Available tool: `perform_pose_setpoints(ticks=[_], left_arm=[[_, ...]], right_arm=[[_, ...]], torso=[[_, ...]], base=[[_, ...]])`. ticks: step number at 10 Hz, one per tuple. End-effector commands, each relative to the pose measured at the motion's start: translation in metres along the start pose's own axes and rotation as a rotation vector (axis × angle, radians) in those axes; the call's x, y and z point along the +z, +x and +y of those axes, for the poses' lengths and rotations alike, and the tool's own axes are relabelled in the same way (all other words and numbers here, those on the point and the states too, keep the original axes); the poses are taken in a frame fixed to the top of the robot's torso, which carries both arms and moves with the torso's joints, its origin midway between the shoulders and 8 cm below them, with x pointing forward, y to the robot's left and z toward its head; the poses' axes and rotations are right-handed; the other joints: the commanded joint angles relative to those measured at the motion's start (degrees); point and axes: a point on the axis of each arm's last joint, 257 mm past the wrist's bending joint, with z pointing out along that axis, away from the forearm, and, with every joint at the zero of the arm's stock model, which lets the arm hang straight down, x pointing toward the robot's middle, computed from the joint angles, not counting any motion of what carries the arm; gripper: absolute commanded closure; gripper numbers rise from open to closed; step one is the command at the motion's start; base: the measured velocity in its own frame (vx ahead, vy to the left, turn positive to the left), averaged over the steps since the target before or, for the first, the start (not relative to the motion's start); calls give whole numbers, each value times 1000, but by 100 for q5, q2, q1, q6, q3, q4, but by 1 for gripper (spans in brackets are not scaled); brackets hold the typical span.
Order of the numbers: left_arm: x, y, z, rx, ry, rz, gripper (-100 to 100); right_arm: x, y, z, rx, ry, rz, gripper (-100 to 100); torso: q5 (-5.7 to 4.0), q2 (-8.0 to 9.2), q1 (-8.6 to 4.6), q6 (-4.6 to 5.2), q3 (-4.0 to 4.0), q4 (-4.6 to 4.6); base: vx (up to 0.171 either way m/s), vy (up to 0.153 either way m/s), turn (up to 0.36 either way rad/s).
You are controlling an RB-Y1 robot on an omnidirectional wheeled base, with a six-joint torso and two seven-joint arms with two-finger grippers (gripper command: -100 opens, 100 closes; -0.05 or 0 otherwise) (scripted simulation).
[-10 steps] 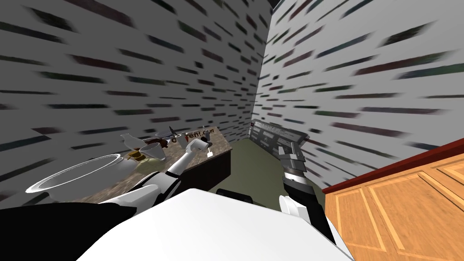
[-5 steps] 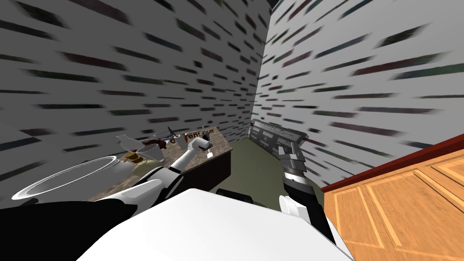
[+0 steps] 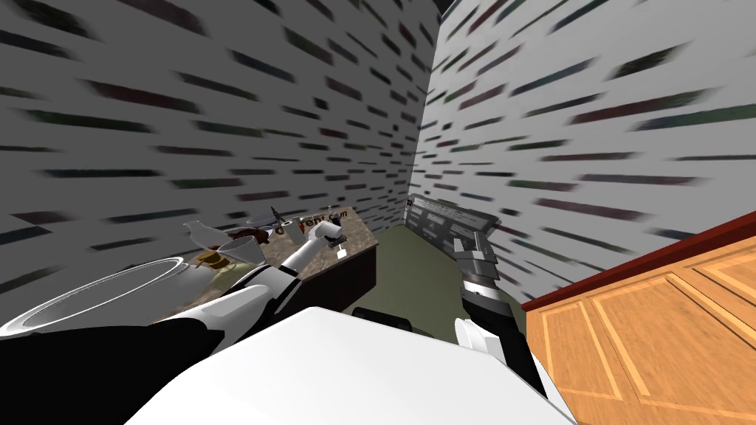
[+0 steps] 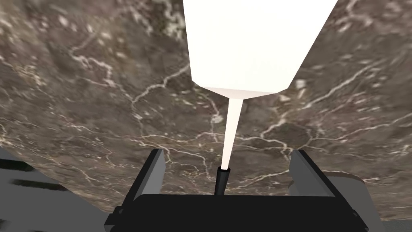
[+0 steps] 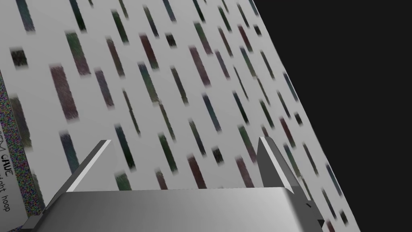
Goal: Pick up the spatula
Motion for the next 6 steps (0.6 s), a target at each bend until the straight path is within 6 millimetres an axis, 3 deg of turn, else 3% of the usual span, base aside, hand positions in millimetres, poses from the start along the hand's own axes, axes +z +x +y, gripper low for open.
perform_pose_setpoints(ticks=[1,5,6], left_arm=[[-2,6,4,19,-31,47,-100],[-5,11,10,36,-65,93,-100],[-5,12,11,37,-67,96,0]], right_arm=[[0,0,0,0,0,0,0],[0,0,0,0,0,0,0],[0,0,0,0,0,0,0]], torso=[[0,0,0,0,0,0],[0,-2,-3,-1,-1,-1],[0,2,-4,-1,1,0]], base=[[17,18,-41],[16,8,-24],[0,0,0]])
